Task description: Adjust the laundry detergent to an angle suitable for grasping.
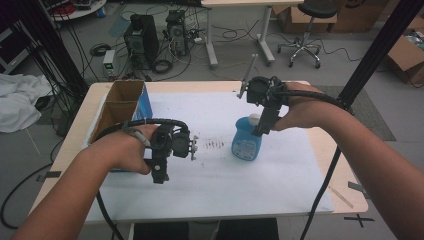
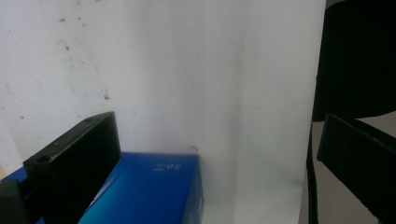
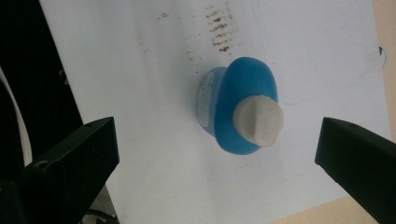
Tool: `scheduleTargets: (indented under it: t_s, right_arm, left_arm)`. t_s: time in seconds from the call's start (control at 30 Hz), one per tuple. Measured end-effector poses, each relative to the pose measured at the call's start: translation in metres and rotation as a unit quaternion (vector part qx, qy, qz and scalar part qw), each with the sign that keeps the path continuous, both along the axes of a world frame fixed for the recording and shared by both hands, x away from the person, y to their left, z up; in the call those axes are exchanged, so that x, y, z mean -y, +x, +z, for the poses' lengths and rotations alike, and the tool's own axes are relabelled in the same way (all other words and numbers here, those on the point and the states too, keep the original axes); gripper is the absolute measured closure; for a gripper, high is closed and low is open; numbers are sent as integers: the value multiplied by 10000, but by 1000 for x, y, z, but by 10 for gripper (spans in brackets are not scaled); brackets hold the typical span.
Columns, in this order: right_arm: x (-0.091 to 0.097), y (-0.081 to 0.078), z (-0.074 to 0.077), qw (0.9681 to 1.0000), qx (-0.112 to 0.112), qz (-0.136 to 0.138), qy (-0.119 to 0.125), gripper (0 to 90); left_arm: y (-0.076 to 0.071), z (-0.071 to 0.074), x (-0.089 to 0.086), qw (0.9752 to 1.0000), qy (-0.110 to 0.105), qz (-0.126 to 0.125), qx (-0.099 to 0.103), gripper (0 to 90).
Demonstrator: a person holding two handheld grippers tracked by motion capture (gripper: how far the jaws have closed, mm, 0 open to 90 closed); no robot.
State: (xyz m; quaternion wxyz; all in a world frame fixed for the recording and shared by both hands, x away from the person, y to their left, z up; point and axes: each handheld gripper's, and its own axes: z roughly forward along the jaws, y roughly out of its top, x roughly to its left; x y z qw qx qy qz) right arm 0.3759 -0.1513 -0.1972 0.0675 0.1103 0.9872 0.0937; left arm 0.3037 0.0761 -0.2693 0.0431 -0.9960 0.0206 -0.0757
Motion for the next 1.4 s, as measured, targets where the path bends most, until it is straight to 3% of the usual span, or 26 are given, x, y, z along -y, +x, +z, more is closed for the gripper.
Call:
scheduleTargets:
  t_s: [0.33,0.63,1.1,1.4]
  right_arm:
    - [-7,-36,4,9985,-55,538,-10,0]
    - [-15,-61,-13,9953,-130,936,-189,0]
    - [-15,-62,-24,9945,-150,999,-273,0]
    - [-12,-60,-25,9941,-173,1026,-306,0]
  left_arm:
    - [0,5,2,10000,-7,36,13,0]
    - [0,7,0,10000,7,44,23,0]
    - [-1,14,-3,9997,-112,185,73,1]
    - [2,15,0,9998,-68,146,96,0]
